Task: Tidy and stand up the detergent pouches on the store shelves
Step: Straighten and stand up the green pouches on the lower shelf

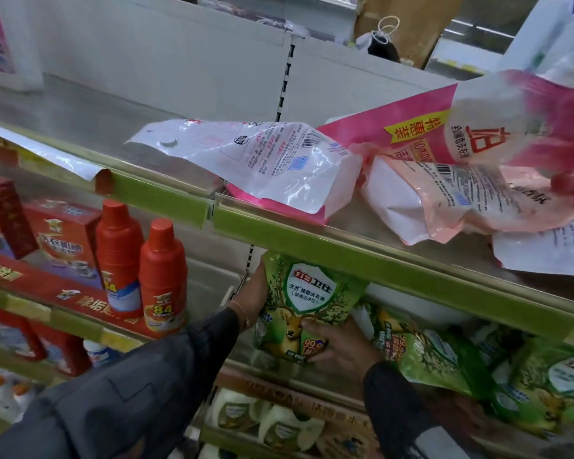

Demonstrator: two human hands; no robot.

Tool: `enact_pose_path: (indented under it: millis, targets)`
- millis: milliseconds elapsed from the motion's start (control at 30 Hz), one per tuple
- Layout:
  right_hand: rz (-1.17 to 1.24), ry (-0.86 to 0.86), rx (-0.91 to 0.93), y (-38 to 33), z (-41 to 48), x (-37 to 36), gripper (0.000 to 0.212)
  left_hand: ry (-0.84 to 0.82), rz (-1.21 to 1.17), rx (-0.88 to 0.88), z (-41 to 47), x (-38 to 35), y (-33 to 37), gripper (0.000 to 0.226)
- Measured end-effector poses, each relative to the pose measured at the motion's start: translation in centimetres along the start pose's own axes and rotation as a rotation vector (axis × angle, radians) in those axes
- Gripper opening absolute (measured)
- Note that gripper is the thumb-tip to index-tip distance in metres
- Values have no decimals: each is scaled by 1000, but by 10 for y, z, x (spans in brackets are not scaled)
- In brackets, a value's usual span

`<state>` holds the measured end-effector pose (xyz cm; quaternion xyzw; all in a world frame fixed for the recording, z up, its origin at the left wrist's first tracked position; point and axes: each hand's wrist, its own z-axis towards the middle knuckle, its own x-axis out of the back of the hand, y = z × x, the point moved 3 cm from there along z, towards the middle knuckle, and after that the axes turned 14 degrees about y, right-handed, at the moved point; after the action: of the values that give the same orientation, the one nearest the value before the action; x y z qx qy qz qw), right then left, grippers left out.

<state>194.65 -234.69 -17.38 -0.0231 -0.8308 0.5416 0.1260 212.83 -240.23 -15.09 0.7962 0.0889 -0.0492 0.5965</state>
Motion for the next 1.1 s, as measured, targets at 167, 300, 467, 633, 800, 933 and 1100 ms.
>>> enact_pose_path:
  millis: [167, 300, 467, 633, 800, 933, 1100]
  targets:
    - [-21, -47, 51, -10, 13, -20, 65, 60, -12, -32, 8, 18, 7, 69]
    - [-13, -40, 78, -18, 15, -26, 75, 80, -19, 2, 15, 22, 10, 70]
    - [4, -25, 82, -19, 12, -25, 70, 172, -4, -21, 7, 22, 16, 62]
    - [-8, 36, 93, -24, 5, -19, 70, 391, -53, 4, 23, 38, -2, 65]
    - [-17, 80, 120, -23, -5, -15, 51, 450, -26, 58, 25, 45, -29, 106]
    - [-73, 139, 188, -23, -20, -2, 18, 476, 49, -17, -3, 36, -32, 77]
    - [-66, 163, 204, -18, -35, 23, 15, 598, 210, -108, -52, 13, -10, 42]
